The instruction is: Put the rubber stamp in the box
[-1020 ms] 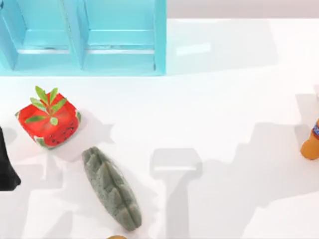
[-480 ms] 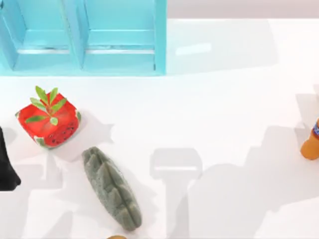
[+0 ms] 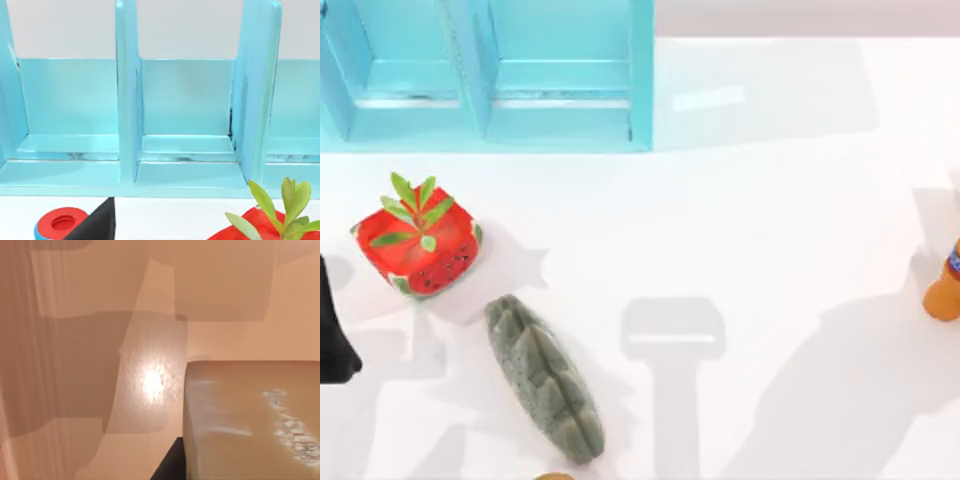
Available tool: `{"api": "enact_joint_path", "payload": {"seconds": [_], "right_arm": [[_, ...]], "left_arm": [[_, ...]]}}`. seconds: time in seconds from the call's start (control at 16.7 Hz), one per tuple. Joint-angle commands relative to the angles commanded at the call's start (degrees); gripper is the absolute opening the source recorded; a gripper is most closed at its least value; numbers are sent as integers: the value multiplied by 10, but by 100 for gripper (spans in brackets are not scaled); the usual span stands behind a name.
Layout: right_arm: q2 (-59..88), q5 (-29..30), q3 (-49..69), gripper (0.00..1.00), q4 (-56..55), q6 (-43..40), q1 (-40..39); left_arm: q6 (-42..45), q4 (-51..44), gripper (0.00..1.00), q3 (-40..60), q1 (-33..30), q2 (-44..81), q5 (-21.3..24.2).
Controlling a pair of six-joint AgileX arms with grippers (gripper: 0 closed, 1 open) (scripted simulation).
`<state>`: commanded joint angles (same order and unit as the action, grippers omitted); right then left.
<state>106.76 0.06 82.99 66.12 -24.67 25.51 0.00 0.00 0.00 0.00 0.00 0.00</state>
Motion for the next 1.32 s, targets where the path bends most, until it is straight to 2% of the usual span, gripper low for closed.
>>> {"api": "enact_joint_path", "payload": {"seconds": [0.18,0.96,1.32], "right_arm": [[0,0,0,0,0,0,0],[0,0,0,98,0,0,0],[0,0,0,100,0,0,0]], "left_arm": [[0,0,100,0,0,0,0],[0,0,100,0,0,0,0],[0,0,100,0,0,0,0]]}}
